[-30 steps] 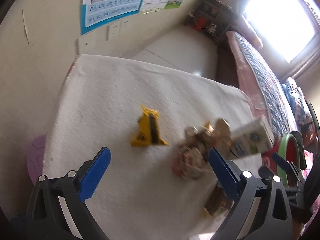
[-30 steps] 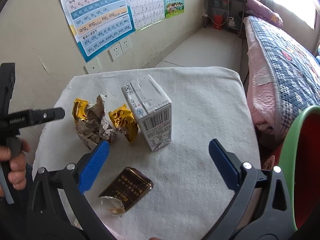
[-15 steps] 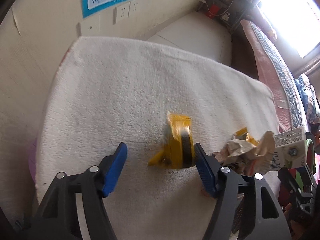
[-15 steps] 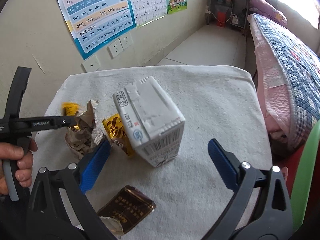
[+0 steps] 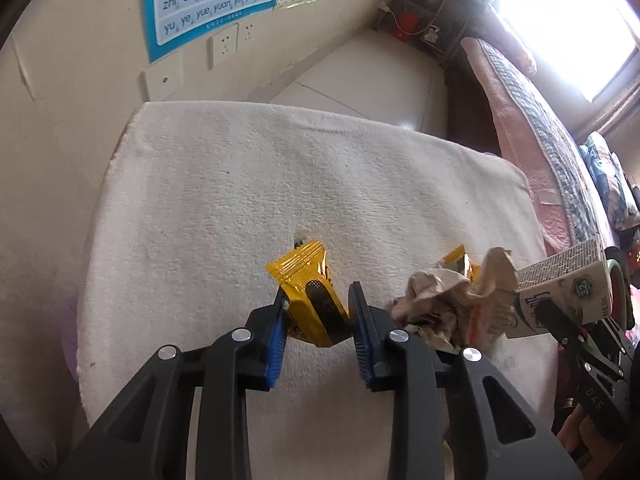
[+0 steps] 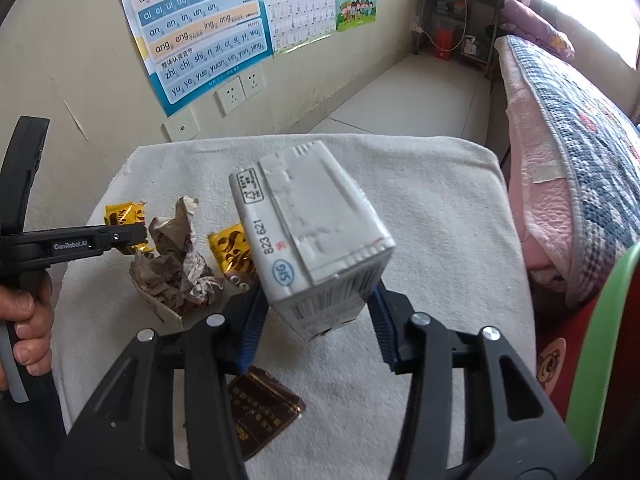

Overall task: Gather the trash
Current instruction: 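Carry the yellow wrapper and white carton over the red bucket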

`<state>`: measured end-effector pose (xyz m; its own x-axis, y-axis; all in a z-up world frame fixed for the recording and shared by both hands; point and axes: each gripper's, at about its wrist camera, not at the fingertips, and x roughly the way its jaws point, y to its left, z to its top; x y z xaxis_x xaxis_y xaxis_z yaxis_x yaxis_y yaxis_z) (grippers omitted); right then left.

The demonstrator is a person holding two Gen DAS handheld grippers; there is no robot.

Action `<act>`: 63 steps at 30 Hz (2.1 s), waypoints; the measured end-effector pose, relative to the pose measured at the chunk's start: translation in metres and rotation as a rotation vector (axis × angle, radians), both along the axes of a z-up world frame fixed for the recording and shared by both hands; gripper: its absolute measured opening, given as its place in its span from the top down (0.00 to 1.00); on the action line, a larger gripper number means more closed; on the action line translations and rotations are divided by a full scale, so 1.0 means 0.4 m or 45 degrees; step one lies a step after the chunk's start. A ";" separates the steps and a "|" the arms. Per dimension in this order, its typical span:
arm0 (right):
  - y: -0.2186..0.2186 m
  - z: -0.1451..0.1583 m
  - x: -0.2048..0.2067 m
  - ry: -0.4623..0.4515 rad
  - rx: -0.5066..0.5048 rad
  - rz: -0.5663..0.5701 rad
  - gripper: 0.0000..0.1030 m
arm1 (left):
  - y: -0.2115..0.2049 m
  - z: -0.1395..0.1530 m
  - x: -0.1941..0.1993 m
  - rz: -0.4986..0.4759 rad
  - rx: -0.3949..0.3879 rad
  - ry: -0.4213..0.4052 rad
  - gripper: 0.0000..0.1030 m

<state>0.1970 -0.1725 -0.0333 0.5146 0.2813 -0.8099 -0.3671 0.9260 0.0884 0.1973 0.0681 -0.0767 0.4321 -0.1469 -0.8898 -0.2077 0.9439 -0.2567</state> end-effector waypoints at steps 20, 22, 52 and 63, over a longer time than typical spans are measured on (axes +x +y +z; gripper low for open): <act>-0.062 0.143 -0.157 -0.120 -0.006 0.003 0.55 | -0.060 0.161 -0.179 -0.077 0.069 -0.123 0.74; -0.065 0.156 -0.170 -0.131 -0.005 0.002 0.55 | -0.070 0.173 -0.193 -0.089 0.081 -0.137 0.74; -0.271 0.262 -0.290 -0.176 0.112 -0.176 0.55 | -0.300 0.278 -0.231 -0.319 0.078 -0.232 0.74; -0.405 0.278 -0.294 -0.201 0.118 -0.295 0.55 | -0.446 0.305 -0.201 -0.444 0.066 -0.252 0.74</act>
<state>0.0794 -0.3346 0.0779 0.6913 0.2104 -0.6913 -0.1624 0.9774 0.1351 0.1168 -0.1102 0.0454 0.5283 -0.2722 -0.8042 0.1760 0.9617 -0.2099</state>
